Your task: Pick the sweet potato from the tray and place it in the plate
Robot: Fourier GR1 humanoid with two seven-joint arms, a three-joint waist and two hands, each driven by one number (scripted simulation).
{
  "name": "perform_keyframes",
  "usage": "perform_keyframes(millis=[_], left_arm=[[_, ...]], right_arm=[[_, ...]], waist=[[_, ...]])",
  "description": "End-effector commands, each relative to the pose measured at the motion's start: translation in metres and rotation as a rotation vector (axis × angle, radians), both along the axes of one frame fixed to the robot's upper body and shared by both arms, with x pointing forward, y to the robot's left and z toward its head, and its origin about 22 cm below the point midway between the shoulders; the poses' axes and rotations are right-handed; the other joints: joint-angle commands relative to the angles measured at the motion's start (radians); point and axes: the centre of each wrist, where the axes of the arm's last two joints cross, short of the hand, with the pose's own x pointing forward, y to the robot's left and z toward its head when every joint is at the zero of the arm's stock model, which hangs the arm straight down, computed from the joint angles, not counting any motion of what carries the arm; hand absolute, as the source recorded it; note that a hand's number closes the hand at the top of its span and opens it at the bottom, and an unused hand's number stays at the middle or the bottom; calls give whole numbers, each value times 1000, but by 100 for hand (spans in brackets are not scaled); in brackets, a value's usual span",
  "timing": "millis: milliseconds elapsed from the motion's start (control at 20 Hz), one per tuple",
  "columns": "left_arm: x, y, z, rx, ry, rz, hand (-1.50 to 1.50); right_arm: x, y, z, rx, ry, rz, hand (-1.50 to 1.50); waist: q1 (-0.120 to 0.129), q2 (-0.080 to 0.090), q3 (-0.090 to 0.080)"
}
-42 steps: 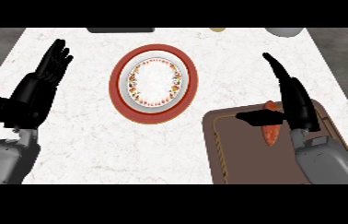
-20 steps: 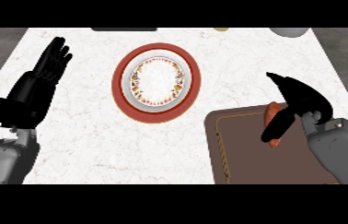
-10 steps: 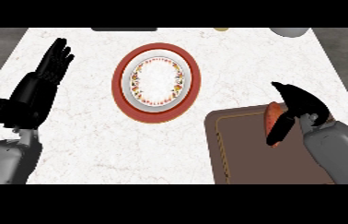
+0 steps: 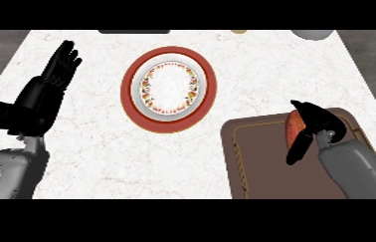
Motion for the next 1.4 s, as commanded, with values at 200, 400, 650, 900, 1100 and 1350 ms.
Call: perform_keyframes(millis=[200,400,650,900,1100,1350], left_arm=[[-15,17,15,5,-5,-8,0],[2,14,6,-1,-15,16,0],[-8,-5,-7,30,-1,3,0],[-12,22,-3,17,32,104,0],[-14,26,-5,20,28,104,0],[-15,20,1,-1,34,62,0]], right_arm=[[-7,-15,-22,-86,52,3,-150],[-5,-26,-29,-101,-209,58,150],[-10,18,-26,-194,-315,-45,150],[-78,36,-62,-273,-252,-390,150],[-110,71,-42,-327,-390,-415,150],[-151,119,0,-233,-555,-422,150]], waist=[[4,-1,0],[2,2,1],[-4,-3,0],[-100,-39,-7],[-93,-34,-9],[-62,-24,-5]])
